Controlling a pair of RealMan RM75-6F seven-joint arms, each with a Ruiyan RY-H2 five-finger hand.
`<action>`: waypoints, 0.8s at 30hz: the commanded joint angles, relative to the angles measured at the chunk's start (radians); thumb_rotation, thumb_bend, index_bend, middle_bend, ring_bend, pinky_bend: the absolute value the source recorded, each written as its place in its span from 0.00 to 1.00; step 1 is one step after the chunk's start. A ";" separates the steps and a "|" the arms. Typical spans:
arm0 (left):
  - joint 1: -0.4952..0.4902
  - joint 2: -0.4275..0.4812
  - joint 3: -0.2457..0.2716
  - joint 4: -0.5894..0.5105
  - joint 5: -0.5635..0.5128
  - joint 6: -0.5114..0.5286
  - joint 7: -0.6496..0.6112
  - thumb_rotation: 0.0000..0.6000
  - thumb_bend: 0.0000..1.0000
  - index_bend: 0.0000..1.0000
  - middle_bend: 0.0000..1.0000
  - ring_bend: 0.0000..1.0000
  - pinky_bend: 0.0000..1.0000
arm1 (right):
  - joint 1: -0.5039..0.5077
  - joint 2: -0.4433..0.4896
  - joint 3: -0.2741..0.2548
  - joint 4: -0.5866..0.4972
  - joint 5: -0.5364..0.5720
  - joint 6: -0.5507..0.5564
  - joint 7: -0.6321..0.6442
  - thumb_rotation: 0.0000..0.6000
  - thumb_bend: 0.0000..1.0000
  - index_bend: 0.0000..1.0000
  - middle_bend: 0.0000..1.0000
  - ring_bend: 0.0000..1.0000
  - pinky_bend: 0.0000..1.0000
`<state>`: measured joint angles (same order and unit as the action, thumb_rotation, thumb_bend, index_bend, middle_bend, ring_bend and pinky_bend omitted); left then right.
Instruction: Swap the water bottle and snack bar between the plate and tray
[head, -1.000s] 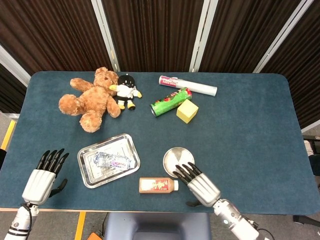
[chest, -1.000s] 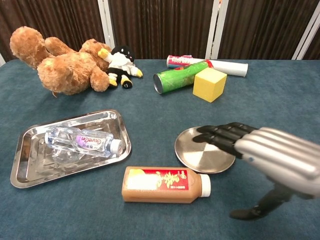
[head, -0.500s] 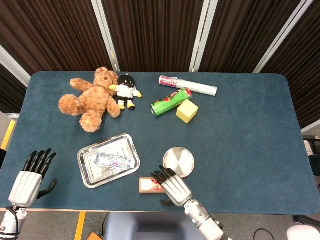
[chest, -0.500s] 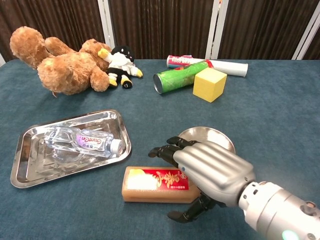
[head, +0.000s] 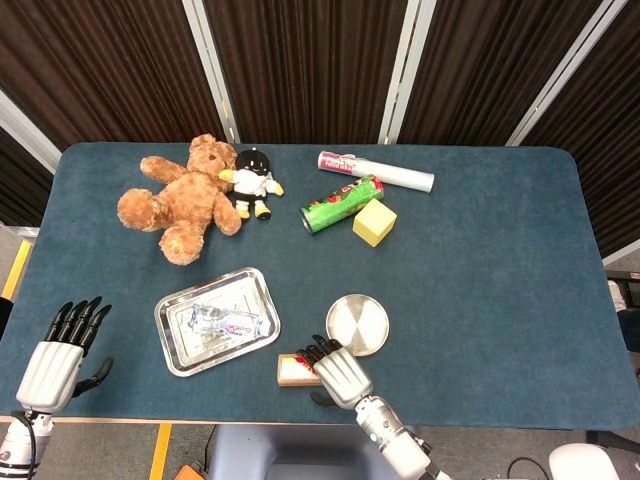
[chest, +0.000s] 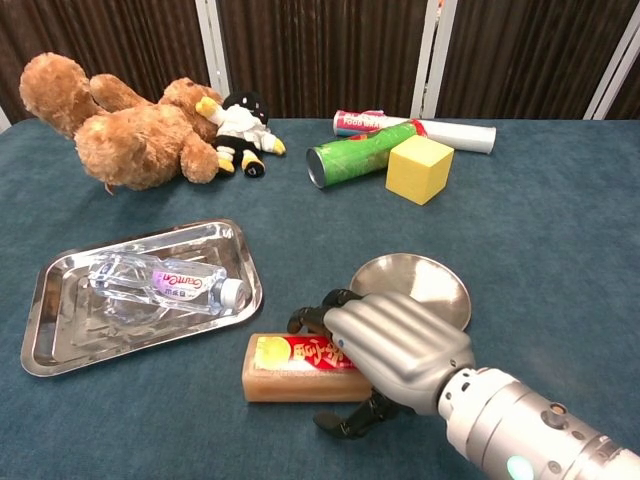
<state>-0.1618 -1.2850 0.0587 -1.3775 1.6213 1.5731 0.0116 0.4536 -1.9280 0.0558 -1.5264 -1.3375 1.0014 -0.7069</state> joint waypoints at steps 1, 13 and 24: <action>0.002 0.002 -0.003 -0.001 0.001 -0.001 -0.002 1.00 0.35 0.00 0.00 0.00 0.02 | 0.008 -0.012 -0.001 0.007 0.011 -0.003 -0.004 1.00 0.39 0.39 0.37 0.23 0.40; 0.009 0.016 -0.016 -0.008 -0.002 -0.018 -0.019 1.00 0.35 0.00 0.00 0.00 0.02 | 0.034 -0.081 0.004 0.058 0.004 0.030 -0.010 1.00 0.40 0.60 0.54 0.45 0.62; 0.013 0.020 -0.021 -0.011 0.001 -0.030 -0.013 1.00 0.35 0.00 0.00 0.00 0.02 | 0.057 -0.059 0.024 0.049 -0.095 0.103 0.073 1.00 0.43 0.87 0.77 0.72 0.90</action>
<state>-0.1487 -1.2645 0.0372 -1.3891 1.6217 1.5439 -0.0026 0.5022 -2.0053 0.0688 -1.4648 -1.4111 1.0889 -0.6533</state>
